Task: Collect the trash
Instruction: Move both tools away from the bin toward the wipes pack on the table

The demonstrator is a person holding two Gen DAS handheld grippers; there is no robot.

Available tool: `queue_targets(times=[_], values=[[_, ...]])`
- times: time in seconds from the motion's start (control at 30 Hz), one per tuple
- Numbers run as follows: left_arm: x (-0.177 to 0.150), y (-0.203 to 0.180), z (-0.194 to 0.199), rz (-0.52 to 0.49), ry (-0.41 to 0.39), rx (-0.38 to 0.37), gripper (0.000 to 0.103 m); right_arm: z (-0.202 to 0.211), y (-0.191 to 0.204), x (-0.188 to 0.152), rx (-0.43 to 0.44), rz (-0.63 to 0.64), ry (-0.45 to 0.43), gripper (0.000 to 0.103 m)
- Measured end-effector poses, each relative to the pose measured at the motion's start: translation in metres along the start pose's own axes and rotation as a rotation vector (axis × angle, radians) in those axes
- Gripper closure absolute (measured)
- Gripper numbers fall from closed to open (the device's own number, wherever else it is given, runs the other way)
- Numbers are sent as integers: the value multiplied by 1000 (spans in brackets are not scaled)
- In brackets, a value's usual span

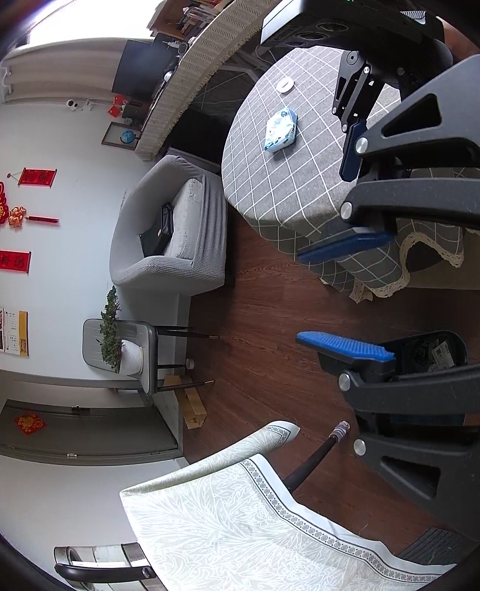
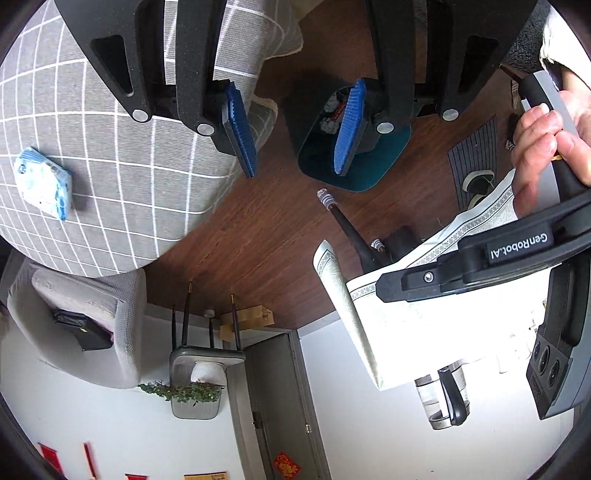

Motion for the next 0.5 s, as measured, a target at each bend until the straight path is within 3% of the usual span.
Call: queue_targets(times=[0.5], values=[[0, -93, -8, -68, 3, -86, 47, 79, -68, -27, -126, -78, -69, 57]])
Point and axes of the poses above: each gripper's, at about its wrist camera, not at the fingertips, and z roughly against the way its jaws point, y to its left, x to its top, the point moved 3 cm from there along -z, roughly the way its jaws point, and after that the axes turned 10 degrees about x, right-handed, at the moved point
